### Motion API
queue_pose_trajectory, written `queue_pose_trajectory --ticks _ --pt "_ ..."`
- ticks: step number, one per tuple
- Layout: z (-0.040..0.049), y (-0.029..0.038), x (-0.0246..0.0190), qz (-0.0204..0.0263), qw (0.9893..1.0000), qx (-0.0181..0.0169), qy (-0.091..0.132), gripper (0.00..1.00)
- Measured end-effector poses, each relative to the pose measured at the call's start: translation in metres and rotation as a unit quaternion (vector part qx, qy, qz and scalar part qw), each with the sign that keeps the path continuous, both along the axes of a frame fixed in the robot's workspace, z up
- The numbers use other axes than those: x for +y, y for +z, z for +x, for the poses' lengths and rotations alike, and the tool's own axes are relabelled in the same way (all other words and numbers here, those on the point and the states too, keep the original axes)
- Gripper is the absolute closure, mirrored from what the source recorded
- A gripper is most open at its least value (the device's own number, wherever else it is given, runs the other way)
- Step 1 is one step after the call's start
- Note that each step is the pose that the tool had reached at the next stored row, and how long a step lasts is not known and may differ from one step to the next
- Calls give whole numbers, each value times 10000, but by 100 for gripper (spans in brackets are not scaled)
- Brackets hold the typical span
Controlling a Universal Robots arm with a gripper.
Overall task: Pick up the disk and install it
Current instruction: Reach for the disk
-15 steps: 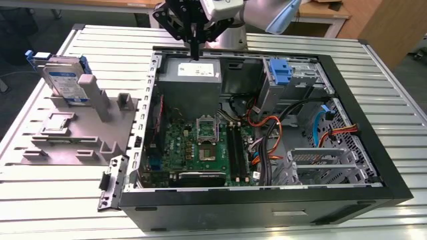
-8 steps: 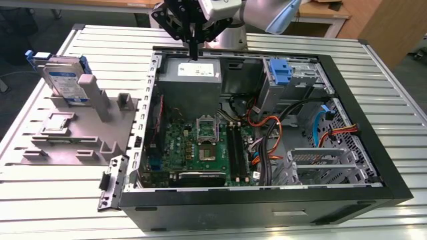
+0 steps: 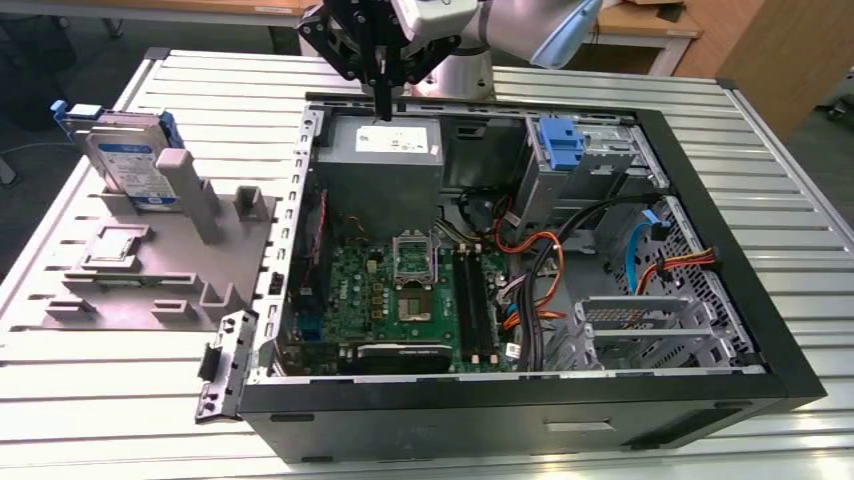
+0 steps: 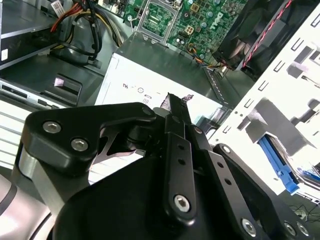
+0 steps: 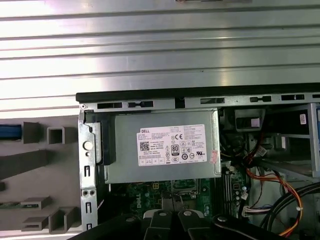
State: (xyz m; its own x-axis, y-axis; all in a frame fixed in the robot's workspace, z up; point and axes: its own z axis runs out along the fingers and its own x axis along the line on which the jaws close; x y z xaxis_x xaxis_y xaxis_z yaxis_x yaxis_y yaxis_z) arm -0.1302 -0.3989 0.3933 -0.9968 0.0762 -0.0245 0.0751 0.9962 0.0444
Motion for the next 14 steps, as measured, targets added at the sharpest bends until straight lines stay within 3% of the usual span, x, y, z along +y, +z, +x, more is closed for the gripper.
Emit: queue_pose_trajectory --ticks 14 --pt "-59 -2 0 0 10000 0 0 90"
